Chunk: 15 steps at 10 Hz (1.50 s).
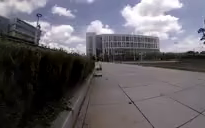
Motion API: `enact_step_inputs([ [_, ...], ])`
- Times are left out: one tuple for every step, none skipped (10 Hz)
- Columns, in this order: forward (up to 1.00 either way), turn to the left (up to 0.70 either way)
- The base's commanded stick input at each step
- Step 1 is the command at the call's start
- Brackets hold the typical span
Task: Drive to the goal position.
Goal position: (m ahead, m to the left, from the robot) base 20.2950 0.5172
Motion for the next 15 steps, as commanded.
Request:
enact_step_inputs([
  [0.04,0.00],
  [0.04,0.00],
  [0.04,0.00],
  [0.04,0.00],
  [0.04,0.00],
  [0.04,0.00],
  [0.04,0.00],
  [0.04,0.00],
  [0.04,0.00],
  [0.04,0.00],
  [0.04,0.00],
  [0.04,0.00],
  [0.03,0.00],
  [0.01,0.00],
  [0.01,0.00],
])
